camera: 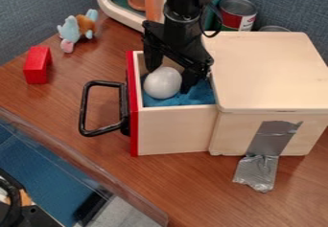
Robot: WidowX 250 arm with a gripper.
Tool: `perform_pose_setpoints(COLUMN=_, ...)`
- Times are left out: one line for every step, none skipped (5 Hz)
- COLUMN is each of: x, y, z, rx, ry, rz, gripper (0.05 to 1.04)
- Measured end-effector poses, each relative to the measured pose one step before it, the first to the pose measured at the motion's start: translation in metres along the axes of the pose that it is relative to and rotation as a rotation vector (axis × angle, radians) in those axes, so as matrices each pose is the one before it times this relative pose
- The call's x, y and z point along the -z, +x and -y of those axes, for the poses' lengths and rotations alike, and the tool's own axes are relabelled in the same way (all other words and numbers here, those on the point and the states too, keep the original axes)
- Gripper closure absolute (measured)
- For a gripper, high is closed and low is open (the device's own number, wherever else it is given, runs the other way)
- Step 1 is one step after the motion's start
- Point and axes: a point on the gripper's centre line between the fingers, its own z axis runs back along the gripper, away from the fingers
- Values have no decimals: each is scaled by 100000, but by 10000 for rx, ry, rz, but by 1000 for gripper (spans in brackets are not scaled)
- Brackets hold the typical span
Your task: Put the white ball outside the drawer
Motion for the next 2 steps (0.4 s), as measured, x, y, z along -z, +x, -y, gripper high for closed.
perform_pose_setpoints(x=894, y=-311, z=-366, rx=20, ry=210, rz=-248, gripper=83)
perform_pose_setpoints(x=170, y=-298, z=-885, rx=-138, ry=142, rz=-179, gripper=120)
